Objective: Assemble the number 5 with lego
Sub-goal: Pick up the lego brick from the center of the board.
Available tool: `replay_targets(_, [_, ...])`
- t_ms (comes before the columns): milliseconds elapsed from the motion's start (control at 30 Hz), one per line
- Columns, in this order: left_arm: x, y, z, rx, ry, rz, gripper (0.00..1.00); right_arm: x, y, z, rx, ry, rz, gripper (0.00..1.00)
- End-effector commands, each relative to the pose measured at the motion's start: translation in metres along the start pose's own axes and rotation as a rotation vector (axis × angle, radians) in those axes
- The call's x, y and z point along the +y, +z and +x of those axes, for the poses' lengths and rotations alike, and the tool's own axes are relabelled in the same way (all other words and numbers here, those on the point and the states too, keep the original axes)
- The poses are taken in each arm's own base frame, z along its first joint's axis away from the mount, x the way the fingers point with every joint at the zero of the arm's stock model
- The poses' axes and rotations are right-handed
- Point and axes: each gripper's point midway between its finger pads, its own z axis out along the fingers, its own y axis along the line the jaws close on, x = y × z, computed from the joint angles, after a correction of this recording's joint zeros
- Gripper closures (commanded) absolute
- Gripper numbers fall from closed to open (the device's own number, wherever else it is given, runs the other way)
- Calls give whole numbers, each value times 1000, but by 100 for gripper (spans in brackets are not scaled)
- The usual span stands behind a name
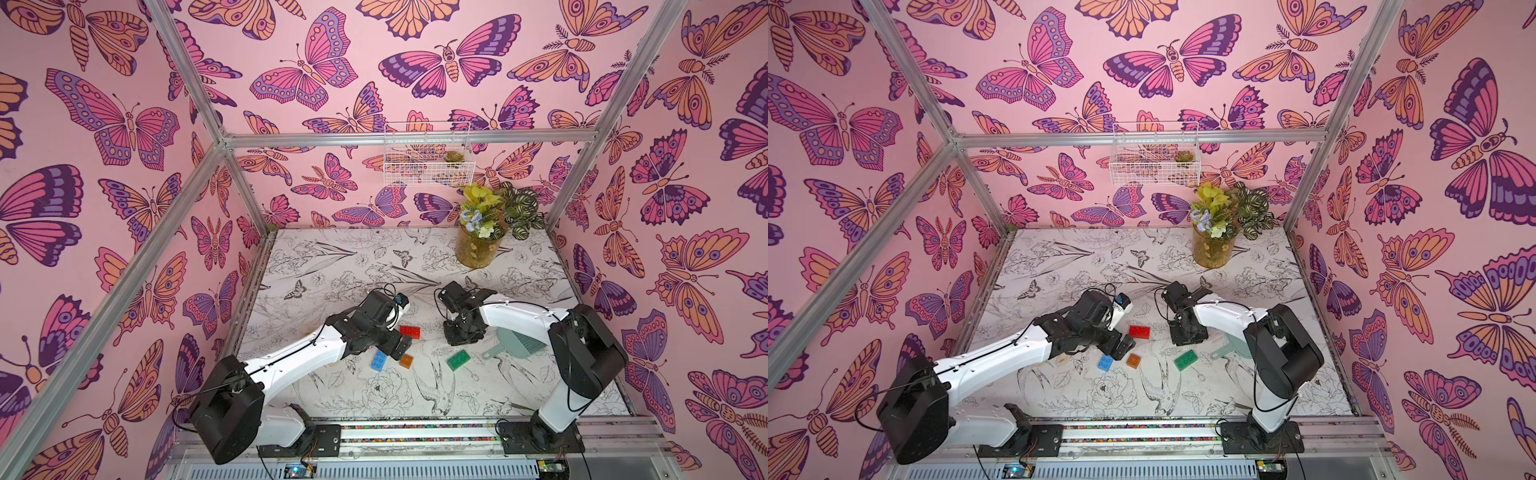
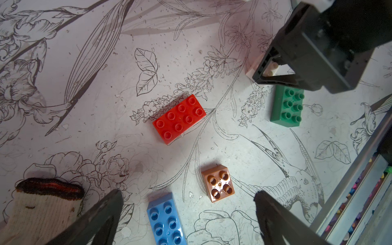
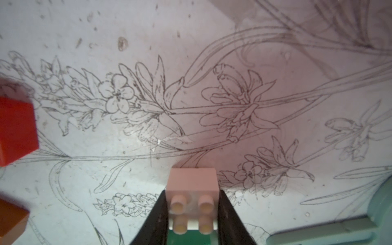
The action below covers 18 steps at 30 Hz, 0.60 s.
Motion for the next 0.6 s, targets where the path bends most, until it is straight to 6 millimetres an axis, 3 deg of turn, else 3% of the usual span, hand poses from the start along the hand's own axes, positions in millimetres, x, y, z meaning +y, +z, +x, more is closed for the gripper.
replay_targets(0, [-2, -3, 5, -18, -20, 27, 0, 0, -7, -3, -2, -14, 26, 76])
replay_targets(300, [-11, -14, 21, -83, -23, 82, 0, 11, -42, -12, -59, 100, 9, 80])
replay_targets(567, [-16, -11, 40, -106, -81, 119, 0, 52, -49, -22, -101, 193, -43, 83])
